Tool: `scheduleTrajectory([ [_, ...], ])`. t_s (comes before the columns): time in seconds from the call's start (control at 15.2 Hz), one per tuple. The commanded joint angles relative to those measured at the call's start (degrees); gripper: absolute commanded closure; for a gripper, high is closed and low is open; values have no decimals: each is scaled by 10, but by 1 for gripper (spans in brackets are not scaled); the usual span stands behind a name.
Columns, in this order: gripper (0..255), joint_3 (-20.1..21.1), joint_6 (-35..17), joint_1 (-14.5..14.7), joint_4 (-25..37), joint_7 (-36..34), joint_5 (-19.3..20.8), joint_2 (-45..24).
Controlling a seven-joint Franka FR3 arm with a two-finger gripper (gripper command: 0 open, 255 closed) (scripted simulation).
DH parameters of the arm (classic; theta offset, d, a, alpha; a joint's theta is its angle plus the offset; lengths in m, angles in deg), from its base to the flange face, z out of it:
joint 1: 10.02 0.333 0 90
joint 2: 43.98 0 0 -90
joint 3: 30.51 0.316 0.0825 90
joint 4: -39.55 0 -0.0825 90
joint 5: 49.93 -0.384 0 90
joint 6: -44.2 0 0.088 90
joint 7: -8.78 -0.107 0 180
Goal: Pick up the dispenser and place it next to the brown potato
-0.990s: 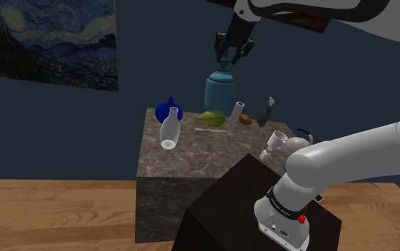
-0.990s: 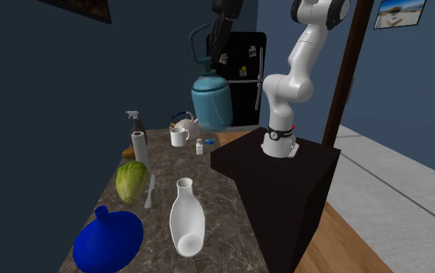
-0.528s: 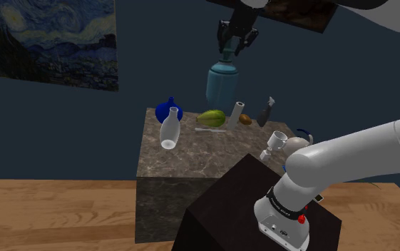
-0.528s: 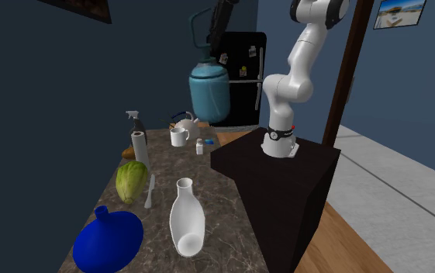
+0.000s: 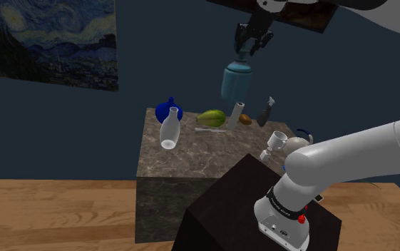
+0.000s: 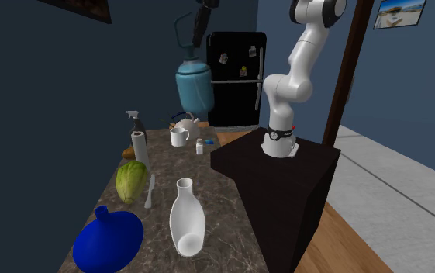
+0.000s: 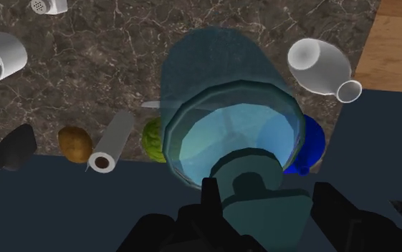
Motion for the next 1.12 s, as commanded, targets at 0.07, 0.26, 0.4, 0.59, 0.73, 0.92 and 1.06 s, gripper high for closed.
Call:
scheduleTrajectory([
  [0.07,255,-35,-6,-11,5,44,6,-7],
  [0.26,255,-69,-13,-22,13,85,12,-19],
  [0.4,255,-91,-17,-28,22,112,14,-30],
  [0.59,255,-124,-23,-38,40,153,15,-51],
  [0.73,255,-146,-26,-45,55,181,15,-67],
  [0.92,255,-178,-29,-53,83,223,10,-97],
  [1.06,255,-200,-31,-59,105,252,4,-119],
])
